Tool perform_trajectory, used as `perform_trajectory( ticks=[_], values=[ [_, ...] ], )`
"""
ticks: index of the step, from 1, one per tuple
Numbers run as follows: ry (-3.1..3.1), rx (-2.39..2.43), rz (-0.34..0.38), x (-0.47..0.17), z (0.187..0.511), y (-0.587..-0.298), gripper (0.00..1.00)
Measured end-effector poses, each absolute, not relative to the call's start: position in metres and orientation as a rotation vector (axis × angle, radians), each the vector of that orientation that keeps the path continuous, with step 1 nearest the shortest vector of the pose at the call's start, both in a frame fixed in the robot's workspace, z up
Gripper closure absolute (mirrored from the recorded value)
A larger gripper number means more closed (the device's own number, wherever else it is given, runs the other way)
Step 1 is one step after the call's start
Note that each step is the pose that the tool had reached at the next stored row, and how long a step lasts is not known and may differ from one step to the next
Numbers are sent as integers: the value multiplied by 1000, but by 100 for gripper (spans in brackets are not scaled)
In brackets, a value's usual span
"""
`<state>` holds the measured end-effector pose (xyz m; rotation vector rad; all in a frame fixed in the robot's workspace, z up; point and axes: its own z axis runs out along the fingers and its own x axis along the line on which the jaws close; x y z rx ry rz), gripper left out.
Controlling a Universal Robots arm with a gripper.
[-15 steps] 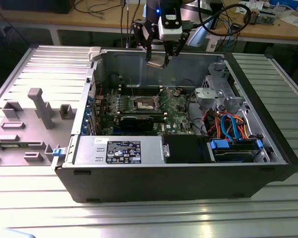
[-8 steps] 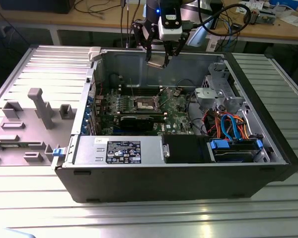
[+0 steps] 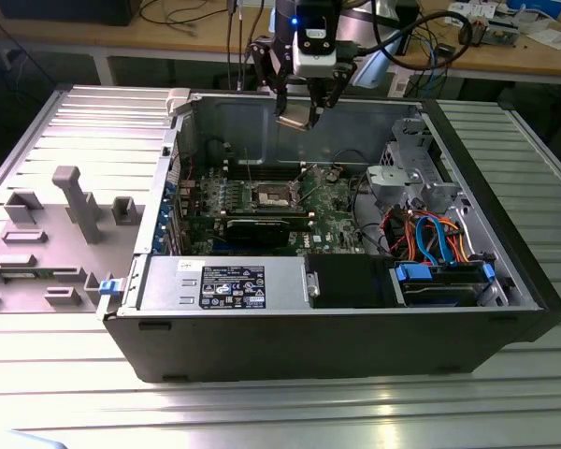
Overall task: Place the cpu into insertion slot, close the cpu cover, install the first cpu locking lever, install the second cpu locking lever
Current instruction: 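Place the cpu into insertion slot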
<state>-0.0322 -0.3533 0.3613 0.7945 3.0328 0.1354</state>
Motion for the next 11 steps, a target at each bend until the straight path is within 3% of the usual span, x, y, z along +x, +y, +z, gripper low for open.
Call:
perform_trajectory(
  ticks=[11],
  values=[
    [3027,816,135,-32,361,-353,46]
  ],
)
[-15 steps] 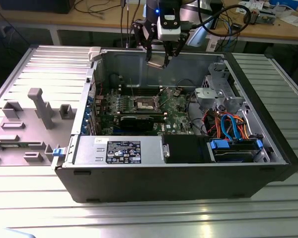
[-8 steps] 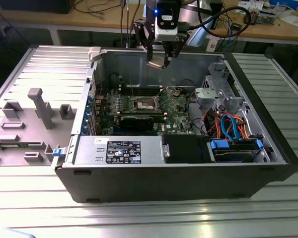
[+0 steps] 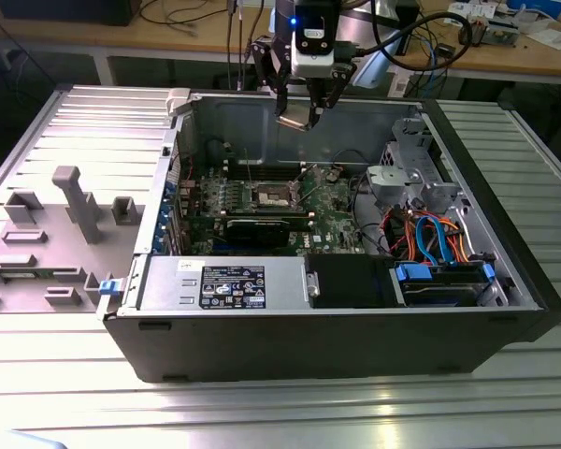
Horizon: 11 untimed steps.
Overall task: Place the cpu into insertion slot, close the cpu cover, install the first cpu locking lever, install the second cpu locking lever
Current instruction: 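Place the cpu into insertion slot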
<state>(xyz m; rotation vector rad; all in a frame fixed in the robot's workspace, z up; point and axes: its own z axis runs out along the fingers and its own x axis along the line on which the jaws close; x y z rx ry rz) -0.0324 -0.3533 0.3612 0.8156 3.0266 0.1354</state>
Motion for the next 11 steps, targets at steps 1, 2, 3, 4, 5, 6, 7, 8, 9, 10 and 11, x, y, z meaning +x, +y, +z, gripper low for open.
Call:
perform_trajectory(
  ticks=[1,2,3,4,5,6,7,8,9,10,11],
  values=[
    [3027,816,135,-32,361,-353,46],
    [3027,816,135,-32,361,-353,46],
    [3027,816,135,-32,361,-353,46],
    [3026,816,135,-32,361,-353,46],
    [3026,816,135,-32,361,-353,46],
    [3026,816,135,-32,361,-353,46],
    [3026,819,136,-32,361,-353,46],
    [3019,841,135,-32,361,-353,46],
    [3013,859,135,-32,361,-353,46],
    [3007,877,135,-32,360,-353,46],
    [3002,895,135,-32,360,-353,46]
  ],
)
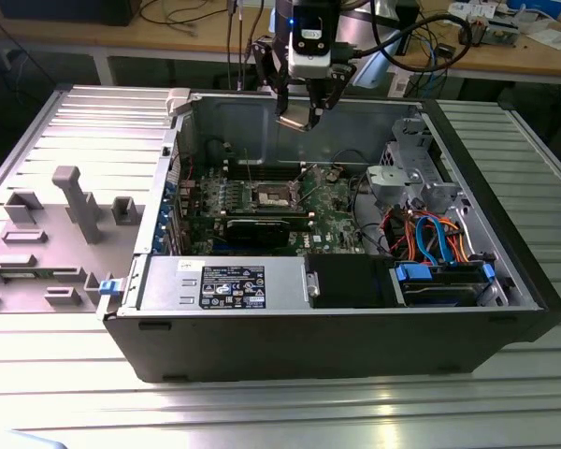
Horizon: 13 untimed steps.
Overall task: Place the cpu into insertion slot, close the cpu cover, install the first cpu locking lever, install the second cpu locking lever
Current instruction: 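Place the cpu into insertion slot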
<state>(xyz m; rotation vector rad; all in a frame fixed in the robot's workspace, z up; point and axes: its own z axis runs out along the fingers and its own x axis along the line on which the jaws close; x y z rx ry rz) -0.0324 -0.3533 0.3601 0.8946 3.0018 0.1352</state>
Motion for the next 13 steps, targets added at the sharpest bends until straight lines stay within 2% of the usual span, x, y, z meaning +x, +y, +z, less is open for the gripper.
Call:
perform_trajectory(
  ticks=[13],
  values=[
    [2989,933,135,-36,359,-353,46]
  ],
)
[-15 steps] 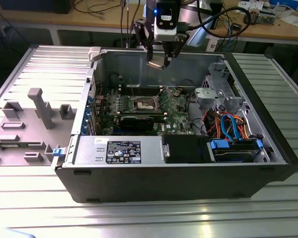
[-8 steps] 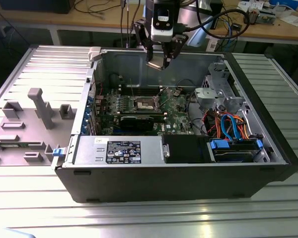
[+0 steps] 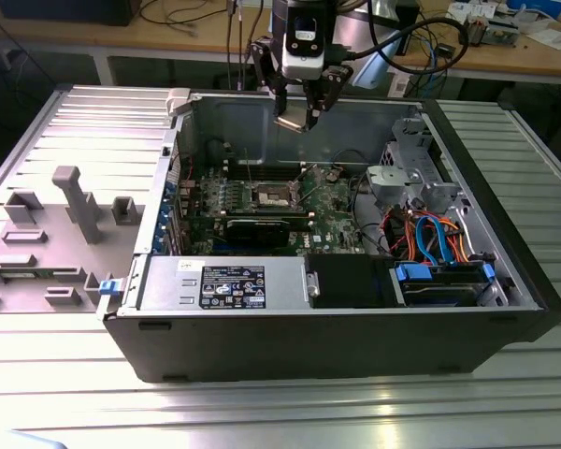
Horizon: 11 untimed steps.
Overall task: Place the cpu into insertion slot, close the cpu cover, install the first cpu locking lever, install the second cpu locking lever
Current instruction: 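Place the cpu into insertion slot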
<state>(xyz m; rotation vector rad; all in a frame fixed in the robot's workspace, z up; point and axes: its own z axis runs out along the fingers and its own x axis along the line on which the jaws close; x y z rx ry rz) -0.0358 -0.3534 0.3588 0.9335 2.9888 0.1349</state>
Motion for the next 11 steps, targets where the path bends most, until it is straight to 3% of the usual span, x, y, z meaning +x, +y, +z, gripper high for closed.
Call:
perform_trajectory(
  ticks=[11],
  values=[
    [2975,973,135,-36,359,-353,46]
  ],
)
